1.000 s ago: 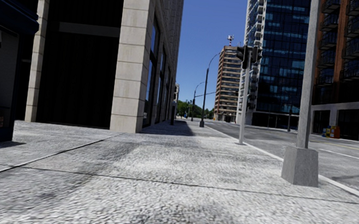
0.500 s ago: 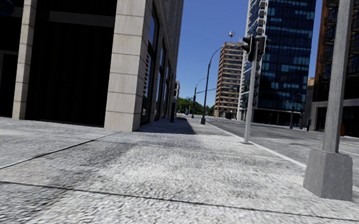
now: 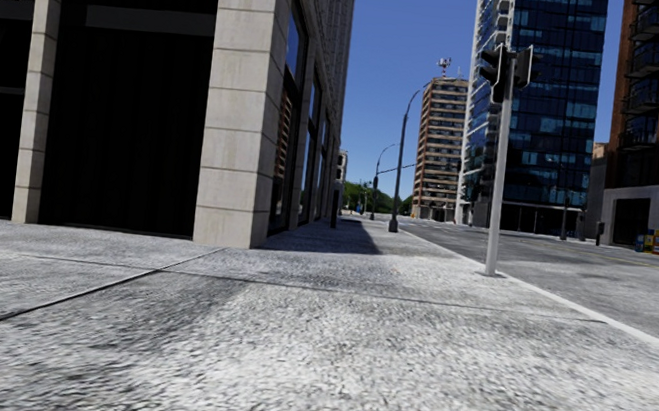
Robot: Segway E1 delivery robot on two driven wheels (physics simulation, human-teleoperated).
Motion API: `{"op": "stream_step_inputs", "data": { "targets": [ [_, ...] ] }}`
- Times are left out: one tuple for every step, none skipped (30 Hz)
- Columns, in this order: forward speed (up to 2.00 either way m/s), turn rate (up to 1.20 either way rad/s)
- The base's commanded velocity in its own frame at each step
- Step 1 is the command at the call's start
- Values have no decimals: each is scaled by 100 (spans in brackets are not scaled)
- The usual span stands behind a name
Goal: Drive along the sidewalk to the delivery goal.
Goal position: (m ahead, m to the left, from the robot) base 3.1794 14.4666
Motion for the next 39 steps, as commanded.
{"op": "stream_step_inputs", "data": {
  "targets": [
    [193, 40],
    [193, 40],
    [193, 40],
    [193, 40],
    [193, 40],
    [193, 40],
    [193, 40],
    [193, 40],
    [193, 41],
    [193, 41],
    [193, 46],
    [193, 48],
    [193, 48],
    [193, 48],
    [193, 49],
    [193, 51],
    [193, 53],
    [193, 53],
    [193, 55],
    [193, 56],
    [193, 56],
    [193, 57],
    [193, 57],
    [193, 57],
    [193, 57],
    [193, 57],
    [193, 57],
    [193, 57],
    [193, 57],
    [193, 57],
    [193, 57],
    [193, 57],
    [193, 57],
    [193, 57],
    [193, 57],
    [193, 57],
    [193, 57],
    [193, 68],
    [193, 68]
  ]
}}
